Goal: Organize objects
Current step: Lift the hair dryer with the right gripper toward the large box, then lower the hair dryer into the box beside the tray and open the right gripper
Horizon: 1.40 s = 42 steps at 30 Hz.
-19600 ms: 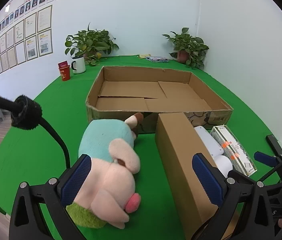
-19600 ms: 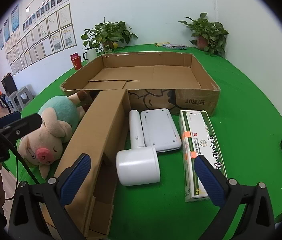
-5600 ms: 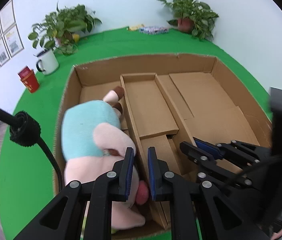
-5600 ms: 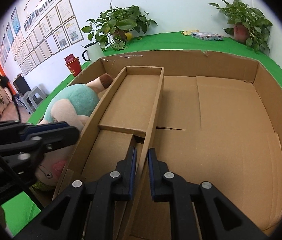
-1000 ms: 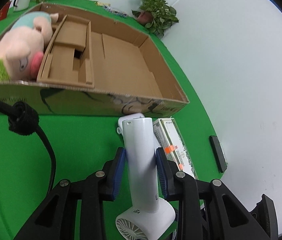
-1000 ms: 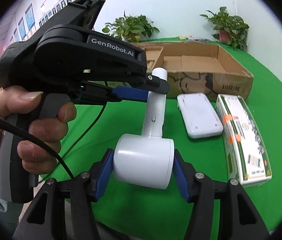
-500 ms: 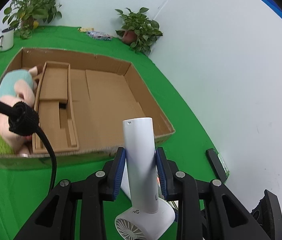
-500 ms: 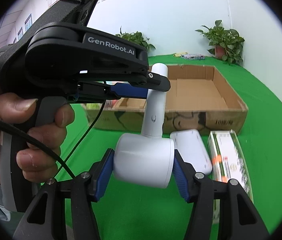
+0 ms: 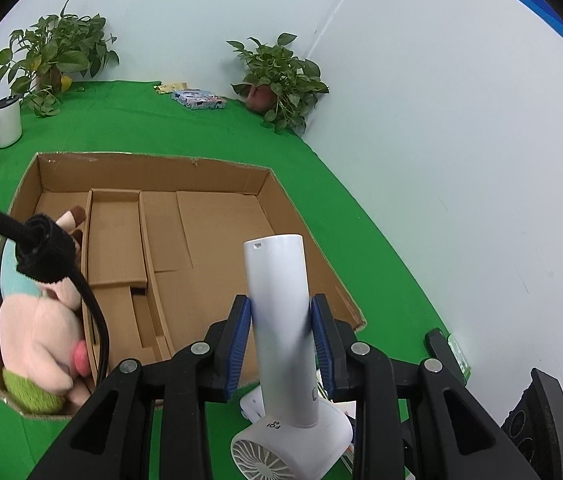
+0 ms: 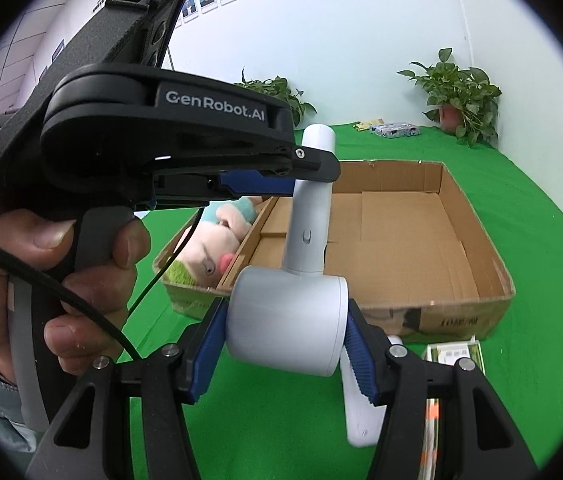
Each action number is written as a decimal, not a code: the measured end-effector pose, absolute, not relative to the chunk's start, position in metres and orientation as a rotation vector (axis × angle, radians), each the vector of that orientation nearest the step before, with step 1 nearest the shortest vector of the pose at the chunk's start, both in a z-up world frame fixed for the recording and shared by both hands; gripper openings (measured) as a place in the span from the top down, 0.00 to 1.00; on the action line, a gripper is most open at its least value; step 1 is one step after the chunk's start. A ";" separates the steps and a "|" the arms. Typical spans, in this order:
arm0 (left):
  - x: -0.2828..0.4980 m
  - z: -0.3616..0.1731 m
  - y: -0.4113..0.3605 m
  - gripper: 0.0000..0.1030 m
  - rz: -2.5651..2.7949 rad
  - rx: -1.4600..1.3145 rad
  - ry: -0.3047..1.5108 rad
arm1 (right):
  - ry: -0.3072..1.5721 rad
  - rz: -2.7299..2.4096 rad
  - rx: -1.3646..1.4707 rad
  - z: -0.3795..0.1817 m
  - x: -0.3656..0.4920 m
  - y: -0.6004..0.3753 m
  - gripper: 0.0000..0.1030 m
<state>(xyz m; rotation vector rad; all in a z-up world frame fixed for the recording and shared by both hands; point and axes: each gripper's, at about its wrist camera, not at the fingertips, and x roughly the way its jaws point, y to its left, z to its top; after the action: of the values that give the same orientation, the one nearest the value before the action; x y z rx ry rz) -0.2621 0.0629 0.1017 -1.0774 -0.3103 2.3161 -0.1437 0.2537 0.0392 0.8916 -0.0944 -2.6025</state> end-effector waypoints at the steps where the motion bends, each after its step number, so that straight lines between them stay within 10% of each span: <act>1: -0.268 0.103 0.063 0.73 2.314 -1.082 -0.312 | -0.098 -2.598 0.897 0.040 -0.150 0.255 0.46; 30: -0.413 -0.021 0.073 0.72 2.239 -1.477 -0.354 | -0.213 -2.281 1.334 -0.026 -0.268 0.264 0.45; 42: -0.403 0.003 0.061 0.65 2.310 -1.388 -0.402 | -0.319 -2.211 1.280 -0.022 -0.260 0.282 0.43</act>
<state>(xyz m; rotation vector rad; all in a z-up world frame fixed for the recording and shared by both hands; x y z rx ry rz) -0.4027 0.0612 0.0031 -1.3875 -0.4024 2.3099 -0.2604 0.2821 -0.0219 1.2802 -0.3192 -2.2113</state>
